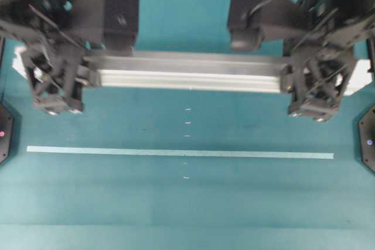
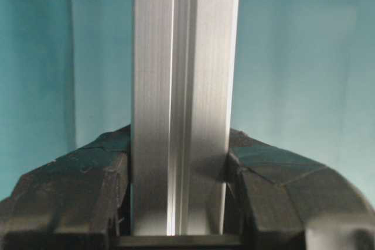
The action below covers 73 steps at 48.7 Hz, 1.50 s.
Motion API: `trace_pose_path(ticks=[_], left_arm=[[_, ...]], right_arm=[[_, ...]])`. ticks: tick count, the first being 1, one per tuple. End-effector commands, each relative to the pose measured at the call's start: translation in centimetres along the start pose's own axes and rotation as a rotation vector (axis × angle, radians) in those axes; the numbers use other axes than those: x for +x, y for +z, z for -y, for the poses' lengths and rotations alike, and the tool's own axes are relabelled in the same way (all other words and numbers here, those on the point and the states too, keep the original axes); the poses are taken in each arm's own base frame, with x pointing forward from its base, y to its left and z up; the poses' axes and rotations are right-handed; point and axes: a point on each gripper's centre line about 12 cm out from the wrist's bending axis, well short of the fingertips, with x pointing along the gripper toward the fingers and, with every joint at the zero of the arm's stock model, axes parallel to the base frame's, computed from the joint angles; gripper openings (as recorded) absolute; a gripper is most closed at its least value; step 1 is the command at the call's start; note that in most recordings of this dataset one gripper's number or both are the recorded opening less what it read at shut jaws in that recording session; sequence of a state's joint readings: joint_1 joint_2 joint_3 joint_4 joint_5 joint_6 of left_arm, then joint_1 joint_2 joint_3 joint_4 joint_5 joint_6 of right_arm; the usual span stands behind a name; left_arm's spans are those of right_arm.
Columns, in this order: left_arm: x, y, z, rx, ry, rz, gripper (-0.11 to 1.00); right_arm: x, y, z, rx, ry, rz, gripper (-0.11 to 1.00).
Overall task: Lift the metal rail with both hands and move it towards you.
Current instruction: 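Carry the rail toward the front and lower it beside the pale strip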
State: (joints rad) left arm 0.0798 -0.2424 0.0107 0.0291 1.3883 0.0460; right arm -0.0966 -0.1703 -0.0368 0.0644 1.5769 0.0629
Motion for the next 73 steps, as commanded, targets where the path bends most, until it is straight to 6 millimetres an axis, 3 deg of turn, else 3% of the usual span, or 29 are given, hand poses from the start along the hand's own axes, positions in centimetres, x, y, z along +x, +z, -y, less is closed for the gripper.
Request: trace_pose_path(ticks=[1, 20, 36, 56, 73], left_arm=[[0.5, 0.0, 0.1, -0.031, 0.002, 0.071, 0.29], [8.0, -2.4, 0.5, -0.062, -0.002, 0.023, 0.29], [14.9, -4.6, 0.9, -0.098, -0.007, 0.011, 0.29], [19.9, -6.8, 1.7, -0.101, -0.015, -0.036, 0.29], [22.7, -8.1, 1.9, -0.119, -0.019, -0.024, 0.29]], right_arm=[[1.6, 1.0, 0.1, 0.029, 0.005, 0.049, 0.40], [10.5, -0.3, 0.4, 0.032, 0.004, 0.000, 0.40], [16.2, -1.3, 0.8, 0.040, -0.001, -0.007, 0.40], [21.2, -1.4, -0.3, -0.013, 0.003, 0.038, 0.40], [23.7, -2.3, -0.3, -0.019, 0.000, 0.012, 0.40]])
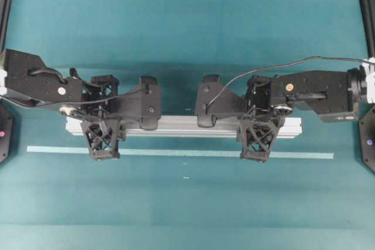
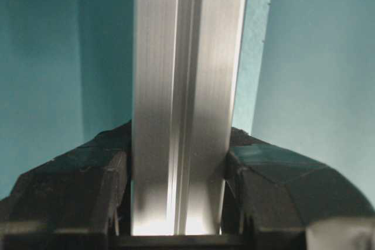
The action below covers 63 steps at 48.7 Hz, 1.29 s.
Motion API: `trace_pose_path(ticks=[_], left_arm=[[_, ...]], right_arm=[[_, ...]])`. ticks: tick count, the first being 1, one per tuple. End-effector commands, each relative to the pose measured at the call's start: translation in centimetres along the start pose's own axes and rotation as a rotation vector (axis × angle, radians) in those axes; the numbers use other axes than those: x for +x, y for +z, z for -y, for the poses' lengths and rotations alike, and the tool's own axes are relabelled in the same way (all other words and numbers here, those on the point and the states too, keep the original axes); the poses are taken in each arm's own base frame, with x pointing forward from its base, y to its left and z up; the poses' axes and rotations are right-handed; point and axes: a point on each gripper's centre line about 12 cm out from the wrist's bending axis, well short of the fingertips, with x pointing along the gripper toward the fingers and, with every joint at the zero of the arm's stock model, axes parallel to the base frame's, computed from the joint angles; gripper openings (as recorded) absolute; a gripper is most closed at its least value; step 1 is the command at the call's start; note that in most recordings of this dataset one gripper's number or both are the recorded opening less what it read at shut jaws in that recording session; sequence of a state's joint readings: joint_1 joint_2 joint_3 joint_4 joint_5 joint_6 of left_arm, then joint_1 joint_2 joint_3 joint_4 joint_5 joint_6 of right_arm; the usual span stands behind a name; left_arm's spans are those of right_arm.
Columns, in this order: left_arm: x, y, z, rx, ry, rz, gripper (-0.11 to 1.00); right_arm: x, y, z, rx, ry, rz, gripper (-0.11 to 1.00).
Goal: Lift the metal rail with both hands and move it towards you.
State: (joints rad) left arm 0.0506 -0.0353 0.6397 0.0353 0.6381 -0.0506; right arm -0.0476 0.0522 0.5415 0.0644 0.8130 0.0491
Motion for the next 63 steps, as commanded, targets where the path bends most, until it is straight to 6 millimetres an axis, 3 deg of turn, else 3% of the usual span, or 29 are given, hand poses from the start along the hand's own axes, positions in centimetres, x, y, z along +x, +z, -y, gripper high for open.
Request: trace_pose_path(ticks=[1, 20, 63], left_arm=[[-0.1, 0.9, -0.2, -0.077, -0.004, 0.060, 0.29], [1.8, 0.1, 0.9, -0.110, -0.017, 0.047, 0.29], [3.3, -0.2, 1.1, -0.100, -0.021, 0.051, 0.29]], right_arm=[[-0.1, 0.6, -0.6, -0.005, 0.011, 0.049, 0.40], [1.6, -0.7, -1.6, -0.019, 0.025, 0.057, 0.40], [3.1, -0.5, -1.9, -0.011, 0.034, 0.069, 0.40]])
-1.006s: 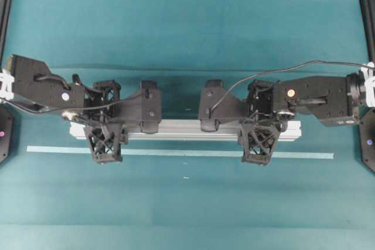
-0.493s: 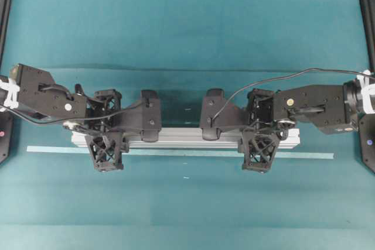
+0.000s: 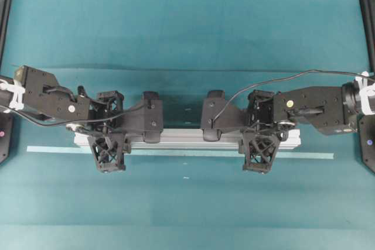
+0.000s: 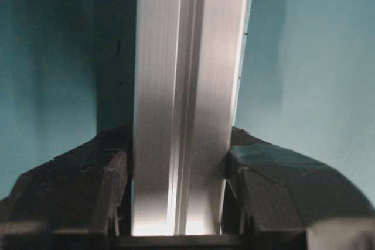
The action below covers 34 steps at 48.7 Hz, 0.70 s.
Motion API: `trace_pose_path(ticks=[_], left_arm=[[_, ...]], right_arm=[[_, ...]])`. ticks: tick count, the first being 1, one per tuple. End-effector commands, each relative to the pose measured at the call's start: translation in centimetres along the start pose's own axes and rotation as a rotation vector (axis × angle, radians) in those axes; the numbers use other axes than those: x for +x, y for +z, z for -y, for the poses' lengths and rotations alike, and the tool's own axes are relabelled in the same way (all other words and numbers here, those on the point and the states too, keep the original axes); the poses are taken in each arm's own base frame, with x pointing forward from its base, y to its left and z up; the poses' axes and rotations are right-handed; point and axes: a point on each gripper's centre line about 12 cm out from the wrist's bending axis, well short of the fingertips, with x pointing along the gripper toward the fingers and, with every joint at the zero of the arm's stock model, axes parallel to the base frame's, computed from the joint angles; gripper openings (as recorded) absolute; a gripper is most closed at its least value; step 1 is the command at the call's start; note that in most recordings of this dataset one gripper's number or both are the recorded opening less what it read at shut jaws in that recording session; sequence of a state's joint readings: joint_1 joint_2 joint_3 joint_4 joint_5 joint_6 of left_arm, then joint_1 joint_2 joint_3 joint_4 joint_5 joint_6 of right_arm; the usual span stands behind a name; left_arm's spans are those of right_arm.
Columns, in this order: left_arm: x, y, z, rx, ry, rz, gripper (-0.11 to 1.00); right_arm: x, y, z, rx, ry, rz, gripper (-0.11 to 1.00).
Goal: Lift the metal rail with both hands and move it towards you.
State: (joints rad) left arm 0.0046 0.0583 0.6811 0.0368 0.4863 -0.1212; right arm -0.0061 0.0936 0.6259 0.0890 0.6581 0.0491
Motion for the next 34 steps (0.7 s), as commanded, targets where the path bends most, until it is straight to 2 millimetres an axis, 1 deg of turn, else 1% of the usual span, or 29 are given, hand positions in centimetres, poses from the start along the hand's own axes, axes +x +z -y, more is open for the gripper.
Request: trace_pose_path(ticks=[1, 34], left_arm=[[-0.25, 0.66, -0.49, -0.075, -0.001, 0.035, 0.29], [-0.24, 0.25, -0.84, -0.079, 0.003, 0.029, 0.29]], right_arm=[[0.03, 0.89, -0.74, 0.007, 0.017, 0.041, 0.40], [-0.08, 1.24, -1.23, 0.034, 0.044, 0.050, 0.40]])
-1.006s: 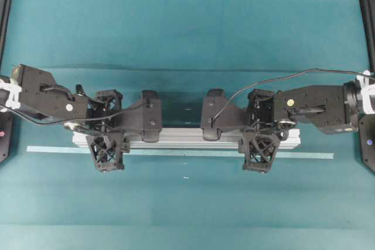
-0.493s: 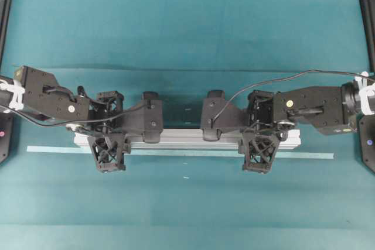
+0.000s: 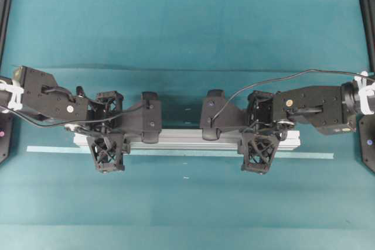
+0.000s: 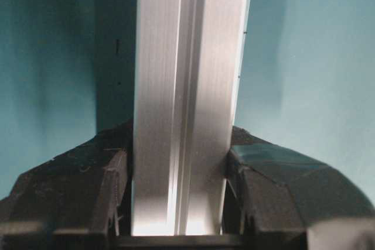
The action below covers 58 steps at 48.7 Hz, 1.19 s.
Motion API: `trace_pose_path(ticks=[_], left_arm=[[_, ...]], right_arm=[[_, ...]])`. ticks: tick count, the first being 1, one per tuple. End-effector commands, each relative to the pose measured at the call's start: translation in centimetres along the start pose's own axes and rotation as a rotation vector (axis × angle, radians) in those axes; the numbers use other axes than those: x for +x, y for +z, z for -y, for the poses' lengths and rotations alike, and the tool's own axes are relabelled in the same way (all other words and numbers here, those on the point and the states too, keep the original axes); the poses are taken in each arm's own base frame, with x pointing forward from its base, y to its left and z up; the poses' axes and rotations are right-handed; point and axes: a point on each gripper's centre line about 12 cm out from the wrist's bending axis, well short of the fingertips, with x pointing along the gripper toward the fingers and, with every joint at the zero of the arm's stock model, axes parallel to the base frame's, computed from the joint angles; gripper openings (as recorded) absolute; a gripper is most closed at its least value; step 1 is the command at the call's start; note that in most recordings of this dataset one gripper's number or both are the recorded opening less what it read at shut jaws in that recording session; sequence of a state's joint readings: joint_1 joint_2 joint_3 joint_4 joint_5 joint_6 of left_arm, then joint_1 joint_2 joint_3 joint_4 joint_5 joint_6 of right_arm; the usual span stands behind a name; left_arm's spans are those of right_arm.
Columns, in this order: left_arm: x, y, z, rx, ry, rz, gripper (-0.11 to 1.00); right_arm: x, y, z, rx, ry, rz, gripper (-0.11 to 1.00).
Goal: Lift the metal rail with both hands and move it towards you.
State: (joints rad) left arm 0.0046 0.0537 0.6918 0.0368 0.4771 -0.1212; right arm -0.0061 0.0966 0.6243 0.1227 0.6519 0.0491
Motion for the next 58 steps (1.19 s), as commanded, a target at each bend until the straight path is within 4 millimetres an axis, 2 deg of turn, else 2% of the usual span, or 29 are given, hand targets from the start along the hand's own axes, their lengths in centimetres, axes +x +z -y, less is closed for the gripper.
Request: trace_pose_path(ticks=[1, 58], left_arm=[[-0.25, 0.50, -0.81, -0.081, 0.003, 0.026, 0.29], [-0.30, 1.38, -0.68, -0.071, -0.008, 0.111, 0.29]], right_arm=[[-0.12, 1.11, -1.09, 0.008, 0.025, 0.045, 0.40], [0.26, 0.77, -0.87, 0.018, 0.024, 0.051, 0.40]])
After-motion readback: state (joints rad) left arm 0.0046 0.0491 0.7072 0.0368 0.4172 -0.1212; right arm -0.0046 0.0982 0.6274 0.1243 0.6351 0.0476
